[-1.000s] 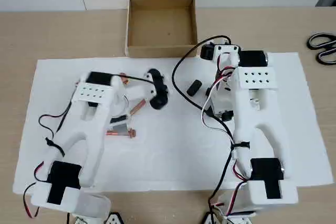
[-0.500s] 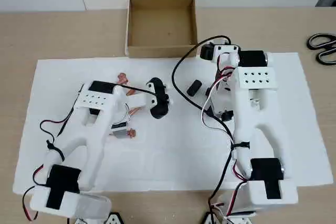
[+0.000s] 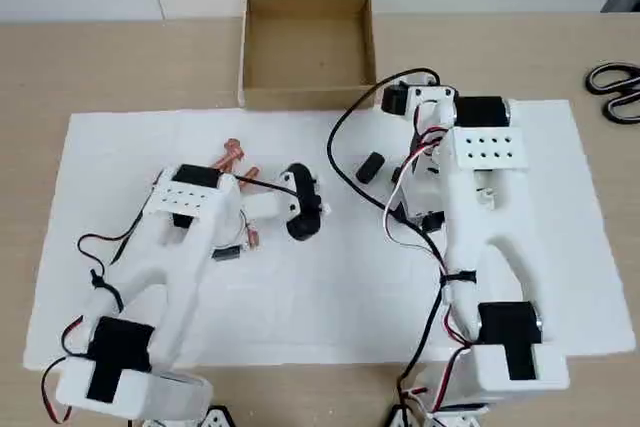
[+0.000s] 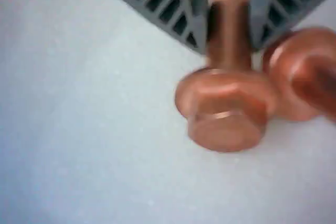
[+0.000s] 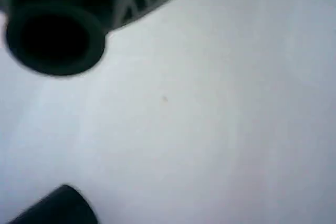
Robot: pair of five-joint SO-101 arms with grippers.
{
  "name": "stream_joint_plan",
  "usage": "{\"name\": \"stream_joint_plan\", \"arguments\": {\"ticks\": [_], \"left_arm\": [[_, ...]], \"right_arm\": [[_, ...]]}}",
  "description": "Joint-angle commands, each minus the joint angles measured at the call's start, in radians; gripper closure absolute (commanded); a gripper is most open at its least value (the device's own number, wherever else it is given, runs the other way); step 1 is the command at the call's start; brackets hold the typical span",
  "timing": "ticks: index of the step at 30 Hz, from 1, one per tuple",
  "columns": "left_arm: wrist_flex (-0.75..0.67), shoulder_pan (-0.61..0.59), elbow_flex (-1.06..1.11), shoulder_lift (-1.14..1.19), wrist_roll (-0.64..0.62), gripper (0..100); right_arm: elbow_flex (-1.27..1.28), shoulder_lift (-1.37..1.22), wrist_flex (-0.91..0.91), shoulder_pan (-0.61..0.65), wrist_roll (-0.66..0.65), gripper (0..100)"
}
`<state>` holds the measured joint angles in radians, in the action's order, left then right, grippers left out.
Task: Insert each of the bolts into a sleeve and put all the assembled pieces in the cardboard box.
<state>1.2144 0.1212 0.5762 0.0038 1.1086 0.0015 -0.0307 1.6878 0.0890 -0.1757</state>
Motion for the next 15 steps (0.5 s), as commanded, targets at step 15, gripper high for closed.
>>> {"name": "stream_joint_plan", "arguments": {"ticks": [15], "left_arm": [[0.164,0.023,-0.15,-0.002,-0.163,100]], "right_arm": [[0.023,0.053,0.007,-0.004,0.0,98.9]]}}
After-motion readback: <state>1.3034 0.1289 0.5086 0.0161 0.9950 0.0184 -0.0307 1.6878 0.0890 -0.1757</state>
